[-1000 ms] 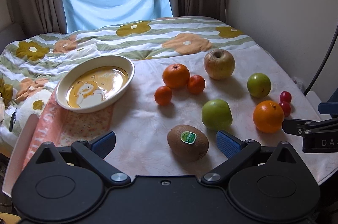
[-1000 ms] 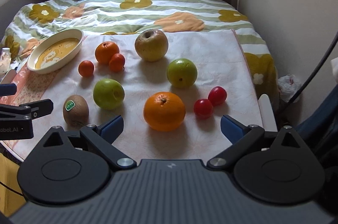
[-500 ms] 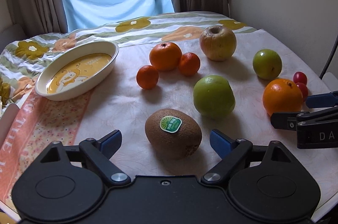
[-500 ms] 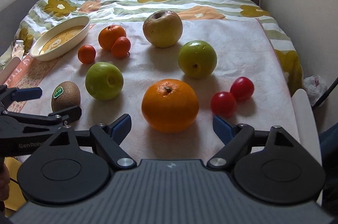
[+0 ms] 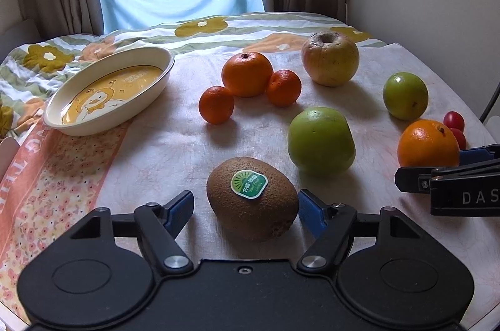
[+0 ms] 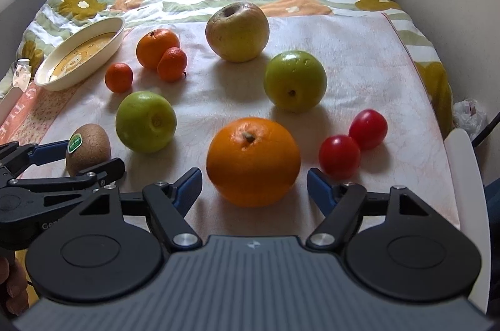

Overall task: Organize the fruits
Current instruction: 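Grasp the kiwi with the left tool while the right tool grasps the large orange, then carry the kiwi and orange to the duck bowl with both tools, then release the kiwi and orange into the bowl, opening both tools, then grasp the large green apple with the left tool while the right tool grasps a small green apple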

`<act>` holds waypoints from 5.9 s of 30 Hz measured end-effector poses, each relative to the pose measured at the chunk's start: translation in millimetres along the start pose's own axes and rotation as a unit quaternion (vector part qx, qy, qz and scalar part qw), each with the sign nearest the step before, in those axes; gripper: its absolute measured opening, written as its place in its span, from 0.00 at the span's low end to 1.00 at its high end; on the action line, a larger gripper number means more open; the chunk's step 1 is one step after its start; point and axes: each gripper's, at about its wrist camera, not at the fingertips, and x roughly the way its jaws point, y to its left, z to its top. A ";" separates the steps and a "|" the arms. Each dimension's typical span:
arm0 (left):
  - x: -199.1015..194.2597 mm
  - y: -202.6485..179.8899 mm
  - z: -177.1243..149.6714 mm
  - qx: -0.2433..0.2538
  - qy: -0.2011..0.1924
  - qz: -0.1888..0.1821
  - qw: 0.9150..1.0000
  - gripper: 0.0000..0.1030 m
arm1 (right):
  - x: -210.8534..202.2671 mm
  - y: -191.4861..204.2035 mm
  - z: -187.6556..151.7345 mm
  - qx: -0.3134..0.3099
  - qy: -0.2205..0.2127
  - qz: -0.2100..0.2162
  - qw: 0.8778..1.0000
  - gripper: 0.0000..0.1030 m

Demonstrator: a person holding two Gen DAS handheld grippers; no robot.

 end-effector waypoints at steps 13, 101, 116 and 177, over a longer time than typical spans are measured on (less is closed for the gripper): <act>-2.9 -2.5 1.2 -0.008 -0.005 -0.005 1.000 0.58 | 4.5 2.4 4.7 0.007 -0.003 -0.004 1.000 0.75; 89.0 236.9 129.1 0.139 -0.045 -0.072 0.987 0.87 | 127.5 226.2 201.8 0.000 -0.034 0.018 0.999 0.74; 50.0 272.0 121.4 0.082 -0.048 -0.047 0.994 0.98 | 166.4 268.2 193.8 -0.107 -0.003 0.069 0.992 0.74; -85.8 67.8 60.2 0.039 -0.099 0.009 0.994 0.98 | -66.9 34.8 80.7 -0.048 -0.086 0.019 0.995 1.00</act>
